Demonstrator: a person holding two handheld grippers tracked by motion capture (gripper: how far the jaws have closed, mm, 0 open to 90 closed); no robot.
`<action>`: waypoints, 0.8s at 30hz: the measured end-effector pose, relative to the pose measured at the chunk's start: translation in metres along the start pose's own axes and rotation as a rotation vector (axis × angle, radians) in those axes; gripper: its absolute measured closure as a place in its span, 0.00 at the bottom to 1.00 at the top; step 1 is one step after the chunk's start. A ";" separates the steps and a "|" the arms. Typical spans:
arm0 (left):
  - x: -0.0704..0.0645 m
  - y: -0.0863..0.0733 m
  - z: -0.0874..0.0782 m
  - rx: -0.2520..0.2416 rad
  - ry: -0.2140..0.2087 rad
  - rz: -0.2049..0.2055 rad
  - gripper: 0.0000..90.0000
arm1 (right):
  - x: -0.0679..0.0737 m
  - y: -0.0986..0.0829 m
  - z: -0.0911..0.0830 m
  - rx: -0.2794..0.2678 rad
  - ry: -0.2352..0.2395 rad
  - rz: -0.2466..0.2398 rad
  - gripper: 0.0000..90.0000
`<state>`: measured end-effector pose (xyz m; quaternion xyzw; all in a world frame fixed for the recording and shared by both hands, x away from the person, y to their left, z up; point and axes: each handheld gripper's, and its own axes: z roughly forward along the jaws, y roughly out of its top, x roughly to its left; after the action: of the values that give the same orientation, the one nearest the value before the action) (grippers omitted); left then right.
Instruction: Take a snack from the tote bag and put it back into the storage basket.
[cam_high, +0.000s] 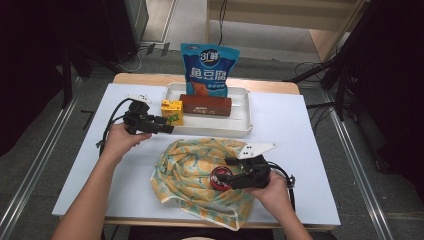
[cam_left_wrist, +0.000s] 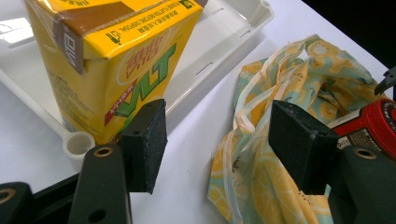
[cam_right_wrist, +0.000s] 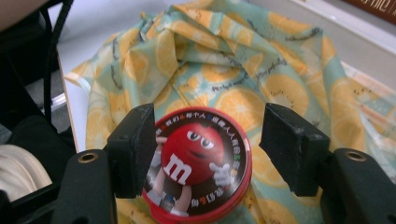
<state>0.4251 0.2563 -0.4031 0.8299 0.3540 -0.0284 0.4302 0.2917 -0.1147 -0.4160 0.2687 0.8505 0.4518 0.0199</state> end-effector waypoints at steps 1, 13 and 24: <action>0.000 0.000 0.000 0.001 0.000 -0.001 0.42 | 0.000 -0.001 0.000 0.003 0.003 -0.004 0.41; 0.002 0.000 -0.001 -0.011 -0.017 0.004 0.42 | 0.007 -0.008 0.005 0.011 -0.007 0.000 0.34; 0.004 0.000 -0.001 -0.010 -0.016 0.003 0.42 | 0.006 -0.016 0.011 -0.016 0.025 -0.004 0.28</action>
<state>0.4273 0.2595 -0.4036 0.8280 0.3495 -0.0329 0.4373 0.2824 -0.1104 -0.4339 0.2611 0.8475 0.4619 0.0126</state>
